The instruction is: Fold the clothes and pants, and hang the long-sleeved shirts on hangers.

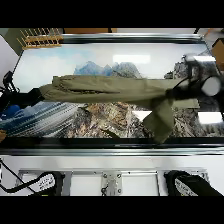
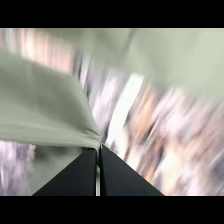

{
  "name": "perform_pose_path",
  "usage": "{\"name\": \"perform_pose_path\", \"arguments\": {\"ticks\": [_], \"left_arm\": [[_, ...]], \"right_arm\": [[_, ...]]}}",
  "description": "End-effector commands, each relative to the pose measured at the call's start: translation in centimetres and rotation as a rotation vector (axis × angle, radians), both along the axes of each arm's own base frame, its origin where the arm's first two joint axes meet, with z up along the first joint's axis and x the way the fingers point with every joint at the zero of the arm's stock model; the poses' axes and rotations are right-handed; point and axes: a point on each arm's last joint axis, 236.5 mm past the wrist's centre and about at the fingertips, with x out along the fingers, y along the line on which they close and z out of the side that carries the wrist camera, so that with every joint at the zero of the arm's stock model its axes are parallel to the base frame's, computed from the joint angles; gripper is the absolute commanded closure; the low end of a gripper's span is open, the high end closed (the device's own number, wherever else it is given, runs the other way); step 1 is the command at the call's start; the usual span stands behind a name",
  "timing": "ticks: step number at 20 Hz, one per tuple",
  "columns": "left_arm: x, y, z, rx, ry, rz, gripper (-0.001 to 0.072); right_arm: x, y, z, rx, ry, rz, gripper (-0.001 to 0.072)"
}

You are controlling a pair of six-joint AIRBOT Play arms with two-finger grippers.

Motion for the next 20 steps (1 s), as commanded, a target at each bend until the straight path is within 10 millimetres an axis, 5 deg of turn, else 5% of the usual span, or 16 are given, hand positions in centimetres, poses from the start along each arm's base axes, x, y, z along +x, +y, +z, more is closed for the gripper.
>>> {"name": "perform_pose_path", "arguments": {"ticks": [1, 3, 5, 9, 10, 11, 12, 17, 20], "left_arm": [[1.9, -0.1, 3.2, 0.064, -0.101, -0.007, 0.0689], [1.4, -0.2, 2.1, 0.057, -0.081, -0.002, 0.0689], [0.0, -0.3, -0.6, 0.04, -0.02, 0.005, 0.0689], [-2.8, -1.0, -5.7, 0.012, 0.079, 0.022, 0.0689], [-3.3, -1.2, -6.3, 0.008, 0.094, 0.023, 0.0689], [-3.6, -1.2, -6.7, 0.01, 0.105, 0.021, 0.0689], [-3.7, -1.3, -6.8, 0.008, 0.109, 0.019, 0.0689], [-3.8, -1.4, -6.8, 0.004, 0.115, 0.015, 0.0689], [-3.8, -1.4, -6.8, 0.005, 0.115, 0.014, 0.0689]], "right_arm": [[0.7, -2.2, 9.7, -0.041, -0.225, -0.074, 0.0703], [-0.2, -0.2, 5.3, -0.026, -0.135, -0.042, 0.0703], [-2.2, 2.3, -2.7, 0.002, 0.009, -0.031, 0.0703], [-10.0, 5.6, -17.6, 0.077, 0.315, -0.106, 0.0677], [-11.6, 5.9, -19.2, 0.09, 0.37, -0.107, 0.0505], [-12.4, 5.9, -19.6, 0.09, 0.401, -0.113, 0.0189], [-12.5, 5.2, -19.1, 0.065, 0.402, -0.117, 0.0008], [-9.1, -0.2, -12.0, 0.032, 0.322, -0.271, 0.0008], [-5.4, -2.9, -11.8, 0.041, 0.35, -0.369, 0.0018]]}}
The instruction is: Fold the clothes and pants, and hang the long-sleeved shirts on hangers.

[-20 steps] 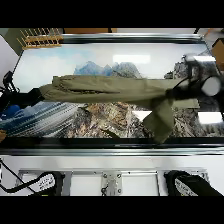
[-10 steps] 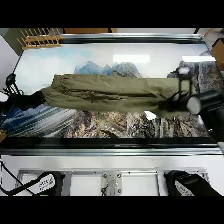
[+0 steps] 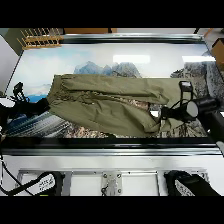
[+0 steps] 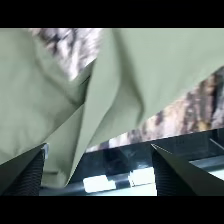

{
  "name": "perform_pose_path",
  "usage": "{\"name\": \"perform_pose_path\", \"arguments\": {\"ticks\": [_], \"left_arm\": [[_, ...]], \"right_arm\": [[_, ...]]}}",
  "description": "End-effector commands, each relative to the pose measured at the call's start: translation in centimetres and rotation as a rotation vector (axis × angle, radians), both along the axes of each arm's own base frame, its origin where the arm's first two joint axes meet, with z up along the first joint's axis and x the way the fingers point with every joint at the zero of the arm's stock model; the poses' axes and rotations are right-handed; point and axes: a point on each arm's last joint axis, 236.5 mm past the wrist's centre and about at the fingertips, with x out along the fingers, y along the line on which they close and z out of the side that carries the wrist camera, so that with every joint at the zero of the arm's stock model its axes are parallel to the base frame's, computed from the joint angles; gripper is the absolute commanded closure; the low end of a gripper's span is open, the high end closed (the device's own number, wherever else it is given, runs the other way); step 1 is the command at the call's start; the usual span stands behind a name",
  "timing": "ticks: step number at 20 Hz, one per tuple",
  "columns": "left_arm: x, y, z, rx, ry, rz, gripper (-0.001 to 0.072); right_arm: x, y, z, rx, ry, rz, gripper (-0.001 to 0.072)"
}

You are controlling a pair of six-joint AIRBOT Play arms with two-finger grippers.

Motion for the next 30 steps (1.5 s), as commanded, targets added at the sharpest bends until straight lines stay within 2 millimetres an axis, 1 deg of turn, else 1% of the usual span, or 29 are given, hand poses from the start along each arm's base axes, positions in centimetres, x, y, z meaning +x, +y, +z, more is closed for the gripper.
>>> {"name": "perform_pose_path", "arguments": {"ticks": [1, 4, 6, 7, 9, 11, 13, 16, 17, 18, 19, 20, 21, 22, 23, 24, 25, 26, 27, 28, 29, 30], "left_arm": [[-0.1, -0.1, -0.1, -0.001, 0.004, -0.002, 0.0689], [-0.2, 0.0, -0.2, 0.006, 0.007, -0.005, 0.0689], [-0.3, 0.0, -0.2, 0.004, 0.01, -0.006, 0.0689], [-0.3, -0.1, -0.2, 0.001, 0.014, -0.009, 0.0689], [-0.4, -0.1, -0.2, 0.0, 0.017, -0.01, 0.0689], [-0.5, -0.2, -0.3, -0.002, 0.019, -0.011, 0.0689], [-0.5, -0.3, -0.3, -0.003, 0.021, -0.016, 0.0689], [-0.5, -0.3, -0.3, -0.003, 0.021, -0.015, 0.0689], [-0.5, -0.3, -0.3, -0.003, 0.021, -0.015, 0.0689], [-0.5, -0.3, -0.3, -0.003, 0.021, -0.015, 0.0689], [-0.5, -0.3, -0.3, -0.003, 0.02, -0.015, 0.0689], [-0.5, -0.2, -0.3, -0.003, 0.021, -0.013, 0.0689], [-0.5, -0.2, -0.3, -0.002, 0.02, -0.011, 0.0689], [-0.4, -0.1, -0.2, 0.001, 0.015, -0.008, 0.0689], [0.0, 0.1, 0.2, 0.004, 0.002, -0.007, 0.069], [1.1, 0.3, 1.4, 0.009, -0.019, -0.012, 0.069], [2.5, 0.2, 2.9, 0.008, -0.041, -0.025, 0.069], [4.5, 0.1, 5.0, 0.014, -0.077, -0.046, 0.069], [6.5, 0.1, 7.5, 0.028, -0.125, -0.07, 0.069], [8.3, 0.2, 10.2, 0.044, -0.173, -0.084, 0.069], [9.7, 0.6, 12.8, 0.053, -0.219, -0.082, 0.0689], [10.8, 1.1, 15.4, 0.066, -0.265, -0.078, 0.069]], "right_arm": [[3.5, -2.7, -0.4, -0.016, 0.066, -0.093, 0.0018], [8.1, -3.3, -5.0, -0.054, 0.158, -0.141, 0.002], [10.4, -3.4, -7.9, -0.063, 0.206, -0.177, 0.0106], [10.9, -3.6, -9.1, -0.071, 0.234, -0.198, 0.0107], [11.2, -4.0, -11.3, -0.091, 0.291, -0.246, 0.0107], [11.1, -4.7, -12.5, -0.126, 0.314, -0.286, 0.0108], [11.0, -5.4, -13.1, -0.156, 0.323, -0.291, 0.0108], [10.6, -6.9, -12.7, -0.223, 0.338, -0.29, 0.0108], [10.6, -7.1, -12.7, -0.228, 0.338, -0.287, 0.0118], [10.6, -7.2, -12.7, -0.228, 0.338, -0.289, 0.0275], [10.6, -7.2, -12.7, -0.228, 0.34, -0.284, 0.0497], [10.6, -7.2, -12.6, -0.231, 0.344, -0.264, 0.0627], [10.5, -7.3, -12.5, -0.235, 0.354, -0.239, 0.0679], [10.7, -7.6, -12.0, -0.239, 0.35, -0.208, 0.07], [11.4, -8.0, -10.9, -0.238, 0.327, -0.169, 0.07], [13.0, -8.6, -8.8, -0.238, 0.276, -0.119, 0.0701], [14.9, -9.4, -5.9, -0.24, 0.207, -0.089, 0.0701], [17.1, -10.4, -1.8, -0.239, 0.104, -0.091, 0.0701], [19.0, -11.2, 2.4, -0.238, -0.002, -0.1, 0.0701], [20.4, -12.3, 7.3, -0.239, -0.126, -0.123, 0.0701], [20.9, -13.3, 11.4, -0.249, -0.228, -0.137, 0.0701], [20.7, -14.2, 15.0, -0.255, -0.327, -0.153, 0.0702]]}}
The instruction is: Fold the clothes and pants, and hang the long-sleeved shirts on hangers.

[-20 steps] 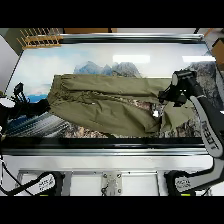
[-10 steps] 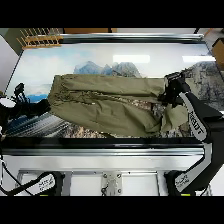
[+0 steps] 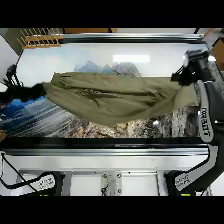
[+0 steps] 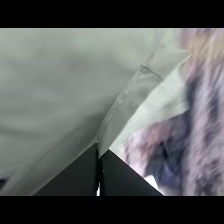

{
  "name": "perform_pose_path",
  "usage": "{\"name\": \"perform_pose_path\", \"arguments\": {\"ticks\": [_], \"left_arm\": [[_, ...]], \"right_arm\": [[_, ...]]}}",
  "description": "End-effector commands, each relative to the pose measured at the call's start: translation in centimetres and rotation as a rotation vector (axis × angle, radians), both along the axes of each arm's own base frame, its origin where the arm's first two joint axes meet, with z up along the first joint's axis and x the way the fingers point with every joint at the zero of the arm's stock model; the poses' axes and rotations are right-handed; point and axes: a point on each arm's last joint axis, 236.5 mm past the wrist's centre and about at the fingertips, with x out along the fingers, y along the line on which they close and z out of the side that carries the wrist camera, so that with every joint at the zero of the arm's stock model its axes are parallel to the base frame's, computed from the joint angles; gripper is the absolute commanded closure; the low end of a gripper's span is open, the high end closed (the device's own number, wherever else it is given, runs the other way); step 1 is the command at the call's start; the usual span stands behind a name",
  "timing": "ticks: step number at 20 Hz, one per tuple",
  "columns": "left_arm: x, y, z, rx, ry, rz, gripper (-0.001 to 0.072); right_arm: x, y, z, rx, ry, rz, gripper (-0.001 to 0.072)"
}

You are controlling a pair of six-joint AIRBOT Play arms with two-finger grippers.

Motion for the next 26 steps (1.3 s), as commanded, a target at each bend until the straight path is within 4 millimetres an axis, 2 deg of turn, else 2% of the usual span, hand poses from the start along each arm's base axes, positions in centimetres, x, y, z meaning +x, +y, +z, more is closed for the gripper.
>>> {"name": "perform_pose_path", "arguments": {"ticks": [1, 2, 3, 4, 5, 7, 11, 13, 14, 15, 17, 20, 22, 23, 24, 25, 26], "left_arm": [[3.5, 1.1, 8.2, 0.036, -0.139, -0.011, 0.069], [3.6, 1.5, 9.7, 0.049, -0.167, -0.006, 0.069], [3.2, 2.0, 10.5, 0.058, -0.181, 0.005, 0.069], [2.5, 2.6, 10.3, 0.059, -0.177, 0.021, 0.0689], [1.2, 3.1, 9.4, 0.063, -0.155, 0.029, 0.069], [-2.3, 3.8, 5.4, 0.063, -0.078, 0.036, 0.0689], [-11.2, 4.5, -5.4, 0.049, 0.097, 0.06, 0.0689], [-14.9, 4.7, -9.8, 0.046, 0.15, 0.105, 0.0689], [-16.3, 4.7, -11.5, 0.051, 0.166, 0.117, 0.0689], [-17.3, 4.5, -12.5, 0.052, 0.179, 0.121, 0.0689], [-18.4, 3.9, -13.7, 0.061, 0.19, 0.111, 0.0689], [-18.4, 3.9, -13.4, 0.07, 0.181, 0.11, 0.0689], [-18.3, 4.0, -13.0, 0.08, 0.167, 0.113, 0.0689], [-18.3, 4.1, -12.9, 0.083, 0.163, 0.114, 0.0689], [-18.2, 4.1, -12.7, 0.086, 0.158, 0.115, 0.0689], [-18.2, 4.1, -12.6, 0.088, 0.155, 0.115, 0.0689], [-18.2, 4.2, -12.6, 0.09, 0.153, 0.116, 0.0689]], "right_arm": [[0.6, -3.1, 12.6, -0.062, -0.307, 0.025, 0.0703], [-0.6, -3.9, 14.0, -0.076, -0.348, 0.017, 0.0703], [-2.2, -4.7, 14.4, -0.083, -0.361, 0.007, 0.0703], [-3.9, -5.1, 13.6, -0.082, -0.344, -0.007, 0.0702], [-6.0, -5.4, 11.9, -0.08, -0.31, -0.012, 0.0703], [-10.2, -5.4, 7.1, -0.068, -0.236, -0.018, 0.0704], [-20.1, -4.3, -6.1, -0.008, -0.084, -0.053, 0.0703], [-24.4, -3.5, -11.2, 0.018, -0.019, -0.062, 0.0703], [-26.1, -3.1, -13.1, 0.033, 0.01, -0.076, 0.0703], [-27.5, -2.9, -14.3, 0.044, 0.039, -0.091, 0.0703], [-28.7, -2.7, -15.3, 0.06, 0.069, -0.113, 0.0702], [-28.8, -2.8, -15.1, 0.06, 0.071, -0.117, 0.0697], [-29.0, -2.7, -15.1, 0.062, 0.082, -0.125, 0.0663], [-28.8, -2.9, -14.9, 0.059, 0.076, -0.124, 0.0446], [-28.4, -3.1, -14.2, 0.054, 0.064, -0.127, 0.0162], [-27.8, -3.4, -13.1, 0.045, 0.051, -0.131, 0.0055], [-27.1, -3.9, -11.6, 0.035, 0.036, -0.139, 0.0057]]}}
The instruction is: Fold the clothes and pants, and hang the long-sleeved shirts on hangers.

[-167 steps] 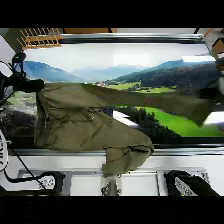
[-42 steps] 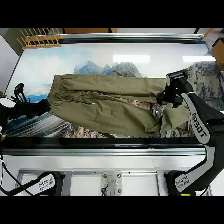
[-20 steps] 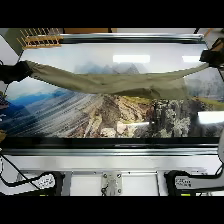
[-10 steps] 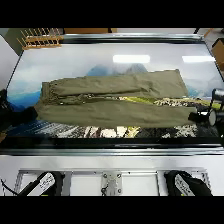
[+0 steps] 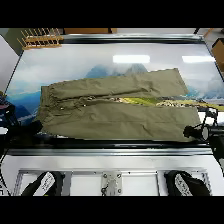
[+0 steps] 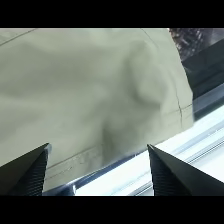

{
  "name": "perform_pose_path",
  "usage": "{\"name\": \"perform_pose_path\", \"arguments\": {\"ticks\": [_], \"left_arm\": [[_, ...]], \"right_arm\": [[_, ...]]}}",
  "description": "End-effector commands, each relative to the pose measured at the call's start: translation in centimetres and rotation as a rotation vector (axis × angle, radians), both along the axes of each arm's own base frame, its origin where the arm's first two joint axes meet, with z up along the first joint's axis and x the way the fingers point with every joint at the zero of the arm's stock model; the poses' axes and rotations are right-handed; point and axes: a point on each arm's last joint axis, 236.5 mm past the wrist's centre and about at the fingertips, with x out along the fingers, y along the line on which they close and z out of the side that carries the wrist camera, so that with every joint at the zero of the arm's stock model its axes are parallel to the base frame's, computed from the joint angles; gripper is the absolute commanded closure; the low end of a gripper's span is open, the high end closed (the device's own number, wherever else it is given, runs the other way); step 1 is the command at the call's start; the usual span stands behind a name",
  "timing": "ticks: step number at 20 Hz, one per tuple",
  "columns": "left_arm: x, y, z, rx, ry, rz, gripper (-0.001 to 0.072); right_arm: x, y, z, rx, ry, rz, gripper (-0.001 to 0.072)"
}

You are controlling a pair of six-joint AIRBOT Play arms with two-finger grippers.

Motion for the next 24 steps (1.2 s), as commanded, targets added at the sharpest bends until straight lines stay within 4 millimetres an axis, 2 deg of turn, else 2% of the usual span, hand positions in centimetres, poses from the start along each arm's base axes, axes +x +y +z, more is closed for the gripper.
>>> {"name": "perform_pose_path", "arguments": {"ticks": [1, 5, 7, 8, 11, 17, 20, 22, 24], "left_arm": [[0.0, 0.2, 0.2, 0.015, -0.012, 0.001, 0.0689], [0.4, 0.6, 0.3, 0.031, -0.027, 0.011, 0.0689], [0.4, 0.6, 0.3, 0.031, -0.026, 0.011, 0.0689], [0.4, 0.6, 0.3, 0.03, -0.026, 0.011, 0.0689], [0.4, 0.6, 0.3, 0.031, -0.026, 0.011, 0.0689], [0.4, 0.6, 0.3, 0.031, -0.026, 0.011, 0.0689], [0.4, 0.6, 0.3, 0.03, -0.026, 0.011, 0.0689], [0.4, 0.6, 0.3, 0.031, -0.026, 0.011, 0.0689], [0.4, 0.6, 0.3, 0.031, -0.026, 0.011, 0.0689]], "right_arm": [[1.4, -1.1, 3.7, -0.025, -0.034, -0.029, 0.0057], [4.8, -2.3, 11.2, -0.046, -0.164, -0.068, 0.0058], [7.3, -2.0, 12.6, -0.003, -0.212, -0.071, 0.0064], [8.8, -1.7, 12.5, 0.037, -0.216, -0.07, 0.0063], [13.6, -0.9, 9.3, 0.165, -0.175, -0.078, 0.0064], [23.8, 1.1, -0.3, 0.496, -0.208, -0.207, 0.0065], [26.8, 1.5, -3.4, 0.6, -0.273, -0.291, 0.0067], [28.0, 1.4, -4.4, 0.623, -0.316, -0.325, 0.0068], [29.3, 1.4, -4.6, 0.638, -0.373, -0.336, 0.0069]]}}
